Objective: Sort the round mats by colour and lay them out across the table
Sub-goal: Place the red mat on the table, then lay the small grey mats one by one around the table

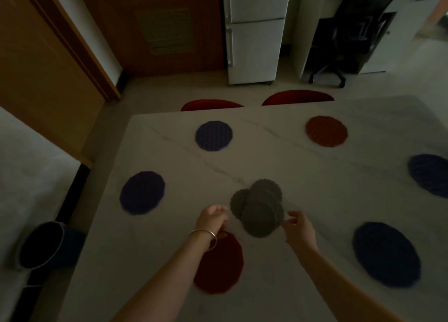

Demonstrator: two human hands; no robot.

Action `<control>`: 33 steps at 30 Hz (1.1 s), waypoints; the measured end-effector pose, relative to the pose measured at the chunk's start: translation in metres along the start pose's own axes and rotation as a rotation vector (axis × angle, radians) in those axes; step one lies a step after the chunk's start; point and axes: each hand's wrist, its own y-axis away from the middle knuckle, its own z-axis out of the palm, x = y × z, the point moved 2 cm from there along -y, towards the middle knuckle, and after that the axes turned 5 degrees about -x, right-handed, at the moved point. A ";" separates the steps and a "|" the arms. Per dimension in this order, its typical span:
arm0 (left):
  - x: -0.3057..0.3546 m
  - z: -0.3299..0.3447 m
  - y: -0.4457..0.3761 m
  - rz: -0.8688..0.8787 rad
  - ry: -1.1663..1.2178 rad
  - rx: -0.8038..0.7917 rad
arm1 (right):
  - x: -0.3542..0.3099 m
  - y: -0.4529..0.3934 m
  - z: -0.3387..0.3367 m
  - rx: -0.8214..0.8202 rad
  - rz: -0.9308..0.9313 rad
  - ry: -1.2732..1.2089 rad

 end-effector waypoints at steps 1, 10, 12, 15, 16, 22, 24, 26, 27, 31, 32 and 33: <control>0.006 0.009 -0.007 0.023 -0.023 0.016 | -0.003 -0.011 -0.004 -0.015 -0.008 0.003; 0.030 0.050 -0.044 -0.011 -0.245 0.284 | -0.037 -0.084 -0.010 -0.300 -0.072 0.088; 0.029 0.054 -0.044 -0.034 -0.228 0.312 | -0.038 -0.087 -0.008 -0.344 -0.080 0.081; 0.029 0.058 -0.043 -0.034 -0.194 0.356 | -0.039 -0.088 -0.011 -0.312 -0.138 0.173; 0.029 0.058 -0.042 -0.031 -0.190 0.363 | -0.039 -0.086 -0.011 -0.314 -0.170 0.216; 0.025 0.061 -0.038 -0.034 -0.148 0.349 | -0.034 -0.070 -0.005 -0.401 -0.328 0.523; 0.024 0.063 -0.037 -0.038 -0.096 0.335 | -0.033 -0.065 0.000 -0.381 -0.346 0.608; 0.024 0.063 -0.036 -0.035 -0.074 0.324 | -0.034 -0.061 0.004 -0.333 -0.345 0.658; 0.023 0.062 -0.036 -0.028 -0.061 0.321 | -0.034 -0.059 0.006 -0.308 -0.347 0.684; 0.019 0.057 -0.033 -0.018 0.034 0.319 | -0.034 -0.055 0.009 -0.251 -0.364 0.732; 0.018 0.056 -0.032 -0.016 0.057 0.321 | -0.035 -0.055 0.008 -0.237 -0.365 0.733; 0.018 0.055 -0.031 -0.011 0.069 0.322 | -0.036 -0.055 0.008 -0.217 -0.370 0.739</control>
